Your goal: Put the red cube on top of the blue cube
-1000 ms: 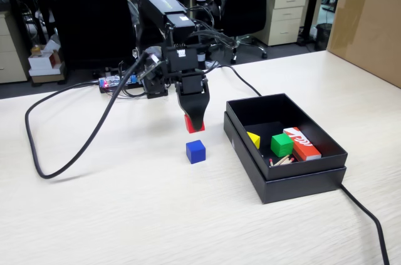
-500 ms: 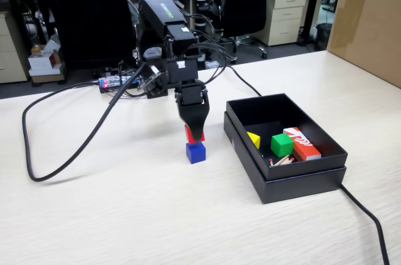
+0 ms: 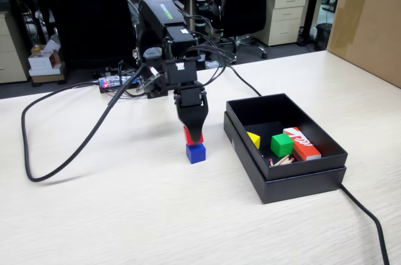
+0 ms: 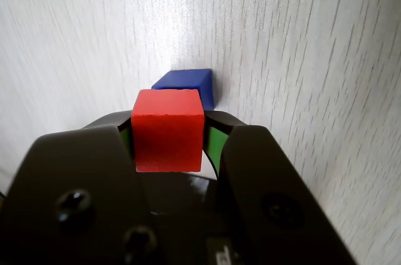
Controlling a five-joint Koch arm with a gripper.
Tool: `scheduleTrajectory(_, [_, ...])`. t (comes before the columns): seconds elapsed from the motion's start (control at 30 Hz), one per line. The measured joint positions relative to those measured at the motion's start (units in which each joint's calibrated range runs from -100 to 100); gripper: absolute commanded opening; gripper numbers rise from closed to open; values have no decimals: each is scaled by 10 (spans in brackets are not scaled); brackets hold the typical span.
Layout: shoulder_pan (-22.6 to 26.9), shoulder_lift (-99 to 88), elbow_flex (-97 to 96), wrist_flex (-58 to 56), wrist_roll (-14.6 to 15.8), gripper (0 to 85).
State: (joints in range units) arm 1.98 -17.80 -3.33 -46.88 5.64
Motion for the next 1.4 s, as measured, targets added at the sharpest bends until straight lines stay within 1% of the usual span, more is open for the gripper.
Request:
scheduleTrajectory(0.23, [-1,1,-13,13,0,40])
scheduleTrajectory(0.3, [-1,1,-13,13,0,128])
scheduleTrajectory(0.4, [0,1,-13,14,0,141])
scheduleTrajectory(0.53, [0,1,-15,14,0,258])
scheduleTrajectory(0.73, [0,1,-30,13,0,269])
scheduleTrajectory(0.87, [0,1,-30,14,0,338])
scheduleTrajectory(1.07, [1,0,-30,14,0,339])
scheduleTrajectory(1.13, [2,0,-30,14,0,384])
scheduleTrajectory(1.3, [8,-1,-30,14,0,457])
scheduleTrajectory(1.4, [10,-9,-30,14,0,465])
